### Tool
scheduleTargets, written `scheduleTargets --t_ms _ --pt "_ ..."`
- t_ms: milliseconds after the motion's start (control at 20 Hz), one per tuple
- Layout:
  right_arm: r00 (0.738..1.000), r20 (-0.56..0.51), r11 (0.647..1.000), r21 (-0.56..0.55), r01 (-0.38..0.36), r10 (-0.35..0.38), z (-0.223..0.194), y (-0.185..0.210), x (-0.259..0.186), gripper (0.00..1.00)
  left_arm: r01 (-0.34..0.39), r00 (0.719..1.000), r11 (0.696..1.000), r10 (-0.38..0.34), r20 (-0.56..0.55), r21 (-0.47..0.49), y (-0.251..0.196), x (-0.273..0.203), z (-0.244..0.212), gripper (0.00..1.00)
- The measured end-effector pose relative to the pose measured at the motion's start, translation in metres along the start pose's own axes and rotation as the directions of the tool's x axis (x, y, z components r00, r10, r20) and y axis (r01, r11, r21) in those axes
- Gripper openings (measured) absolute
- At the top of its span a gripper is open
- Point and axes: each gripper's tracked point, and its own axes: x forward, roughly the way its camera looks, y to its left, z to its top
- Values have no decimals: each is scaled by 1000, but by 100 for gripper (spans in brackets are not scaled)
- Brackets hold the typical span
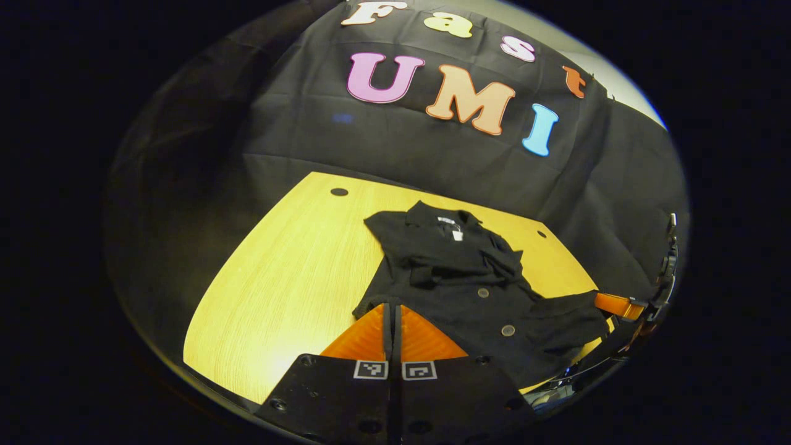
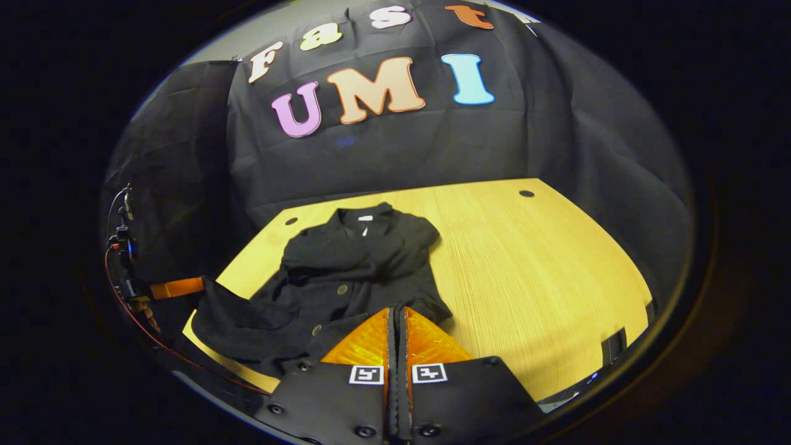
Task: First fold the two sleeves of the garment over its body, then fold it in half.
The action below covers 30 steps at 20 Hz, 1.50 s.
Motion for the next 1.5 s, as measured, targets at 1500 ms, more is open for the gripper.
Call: scheduleTargets --t_ms 1500 --pt "996 63 996 70 60 -65 172 -18 199 3 -85 996 991 82 34 103 41 206 128 0"
